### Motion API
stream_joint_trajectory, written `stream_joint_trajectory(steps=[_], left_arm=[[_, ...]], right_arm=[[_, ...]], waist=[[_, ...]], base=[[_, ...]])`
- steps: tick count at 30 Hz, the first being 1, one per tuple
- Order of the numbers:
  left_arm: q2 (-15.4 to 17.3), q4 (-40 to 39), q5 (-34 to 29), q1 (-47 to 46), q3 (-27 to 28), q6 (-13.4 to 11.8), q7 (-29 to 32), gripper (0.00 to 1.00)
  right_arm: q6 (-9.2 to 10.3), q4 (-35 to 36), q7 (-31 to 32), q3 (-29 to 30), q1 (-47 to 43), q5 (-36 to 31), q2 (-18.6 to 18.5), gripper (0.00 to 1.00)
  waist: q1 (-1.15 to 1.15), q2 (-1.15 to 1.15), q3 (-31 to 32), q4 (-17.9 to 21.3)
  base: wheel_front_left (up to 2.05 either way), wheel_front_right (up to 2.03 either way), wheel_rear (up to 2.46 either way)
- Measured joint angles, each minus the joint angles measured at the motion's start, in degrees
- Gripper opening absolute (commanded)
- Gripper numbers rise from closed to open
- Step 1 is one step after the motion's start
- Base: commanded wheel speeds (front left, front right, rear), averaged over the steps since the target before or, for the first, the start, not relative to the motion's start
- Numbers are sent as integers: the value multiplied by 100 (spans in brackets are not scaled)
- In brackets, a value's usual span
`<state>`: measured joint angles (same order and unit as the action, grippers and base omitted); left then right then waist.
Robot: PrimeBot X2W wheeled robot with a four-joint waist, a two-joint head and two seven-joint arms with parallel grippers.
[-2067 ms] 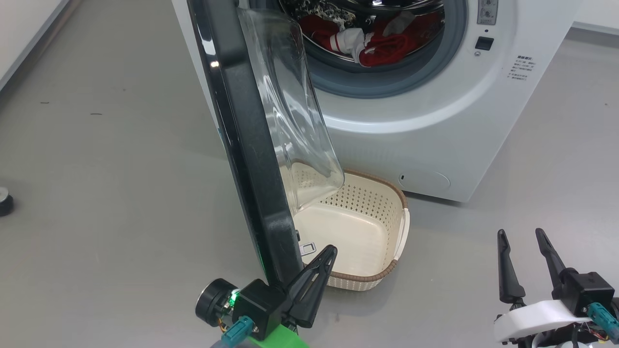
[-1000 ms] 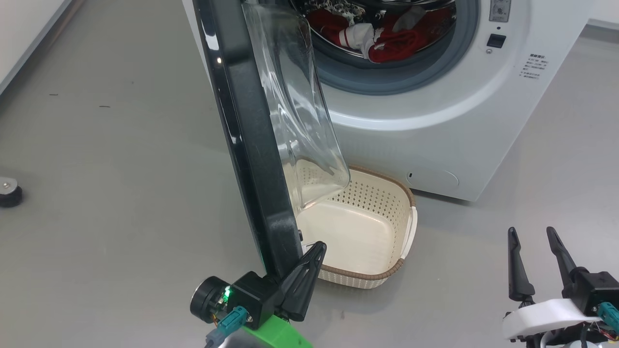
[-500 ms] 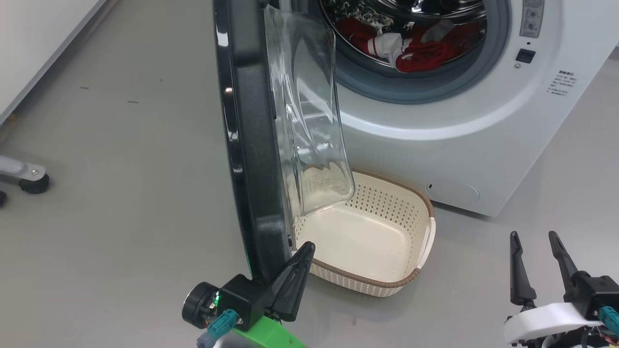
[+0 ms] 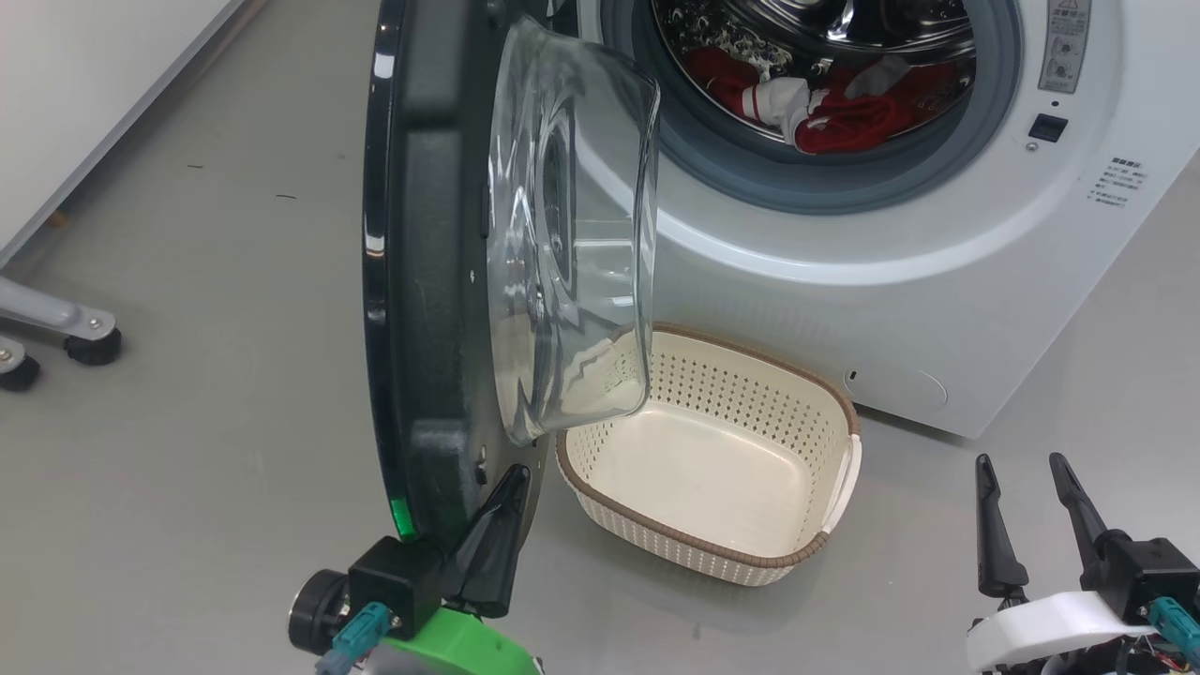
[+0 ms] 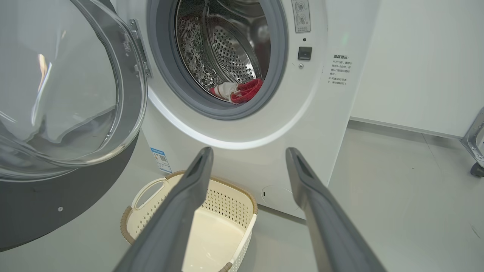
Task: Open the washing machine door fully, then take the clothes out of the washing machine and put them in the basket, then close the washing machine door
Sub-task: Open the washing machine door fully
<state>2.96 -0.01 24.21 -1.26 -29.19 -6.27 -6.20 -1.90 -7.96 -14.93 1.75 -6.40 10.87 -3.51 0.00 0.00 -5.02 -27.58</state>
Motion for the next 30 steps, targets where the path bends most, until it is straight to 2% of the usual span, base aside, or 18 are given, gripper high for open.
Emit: stream_joint_trajectory(steps=[30], left_arm=[[-25, 520, 5, 12, 1802, -27, -353, 0]], right_arm=[[-48, -13, 0, 68, 23, -43, 74, 100]], waist=[[0, 0, -86, 182]], base=[[0, 0, 0]])
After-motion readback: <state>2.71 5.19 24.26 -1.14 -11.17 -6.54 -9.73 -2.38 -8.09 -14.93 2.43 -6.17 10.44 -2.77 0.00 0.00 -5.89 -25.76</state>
